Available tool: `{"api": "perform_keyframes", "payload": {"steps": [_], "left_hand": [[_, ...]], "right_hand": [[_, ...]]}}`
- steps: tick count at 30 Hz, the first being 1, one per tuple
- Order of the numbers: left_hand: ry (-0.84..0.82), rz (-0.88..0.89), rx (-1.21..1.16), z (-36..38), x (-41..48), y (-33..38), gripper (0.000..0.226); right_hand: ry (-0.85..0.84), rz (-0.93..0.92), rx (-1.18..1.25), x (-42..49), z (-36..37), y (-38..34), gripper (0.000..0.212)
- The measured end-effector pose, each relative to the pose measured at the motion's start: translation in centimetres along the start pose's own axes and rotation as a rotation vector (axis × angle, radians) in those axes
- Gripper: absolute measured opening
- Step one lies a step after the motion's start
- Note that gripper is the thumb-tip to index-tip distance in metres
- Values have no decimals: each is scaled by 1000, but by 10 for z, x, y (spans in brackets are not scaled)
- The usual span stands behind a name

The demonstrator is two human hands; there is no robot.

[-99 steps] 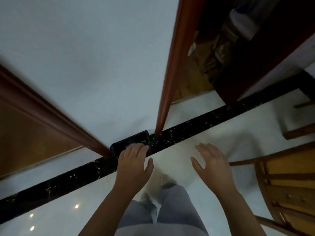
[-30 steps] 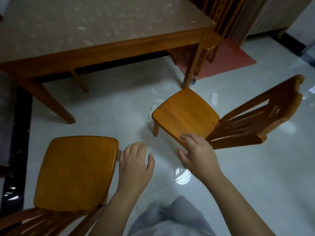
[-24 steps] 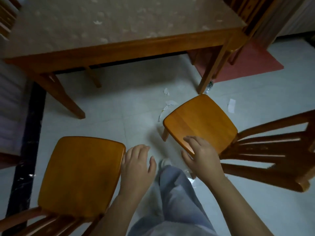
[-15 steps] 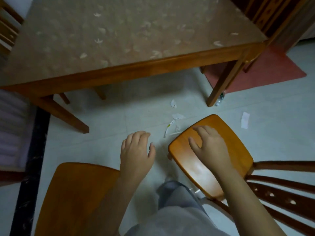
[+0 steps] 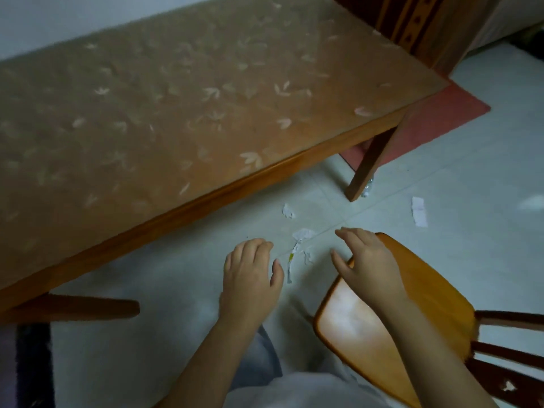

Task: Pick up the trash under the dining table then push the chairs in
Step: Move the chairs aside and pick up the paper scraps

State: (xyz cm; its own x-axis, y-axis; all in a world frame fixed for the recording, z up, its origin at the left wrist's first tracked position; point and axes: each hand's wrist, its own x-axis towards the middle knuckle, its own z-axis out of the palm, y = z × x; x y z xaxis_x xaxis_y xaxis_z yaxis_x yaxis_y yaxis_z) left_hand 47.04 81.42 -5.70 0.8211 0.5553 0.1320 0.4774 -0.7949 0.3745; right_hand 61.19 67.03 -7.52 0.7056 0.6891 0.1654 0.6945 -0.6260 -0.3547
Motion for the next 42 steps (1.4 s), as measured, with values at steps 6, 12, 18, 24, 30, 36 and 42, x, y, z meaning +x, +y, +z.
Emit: {"api": "perform_keyframes", "payload": {"steps": [6, 12, 18, 24, 30, 36, 42], "left_hand": [[-102, 378, -35, 9, 103, -41, 31], [-225, 662, -64, 20, 161, -63, 31], [-348, 684, -101, 48, 169, -84, 36], [-381, 665, -97, 88, 165, -102, 38], [-370, 639, -52, 174, 147, -132, 40], [-412, 487, 0, 322, 152, -183, 41], [-370, 533, 0, 472, 183, -223, 40]], "right_hand": [[100, 388, 5, 28, 33, -31, 29], [240, 663, -13, 33, 56, -57, 31], [268, 765, -40, 31, 92, -67, 32], [218, 811, 15, 20, 143, -65, 32], [174, 841, 56, -1, 222, -35, 39], [241, 853, 127, 11, 338, 23, 32], [294, 870, 214, 19, 477, 102, 43]]}}
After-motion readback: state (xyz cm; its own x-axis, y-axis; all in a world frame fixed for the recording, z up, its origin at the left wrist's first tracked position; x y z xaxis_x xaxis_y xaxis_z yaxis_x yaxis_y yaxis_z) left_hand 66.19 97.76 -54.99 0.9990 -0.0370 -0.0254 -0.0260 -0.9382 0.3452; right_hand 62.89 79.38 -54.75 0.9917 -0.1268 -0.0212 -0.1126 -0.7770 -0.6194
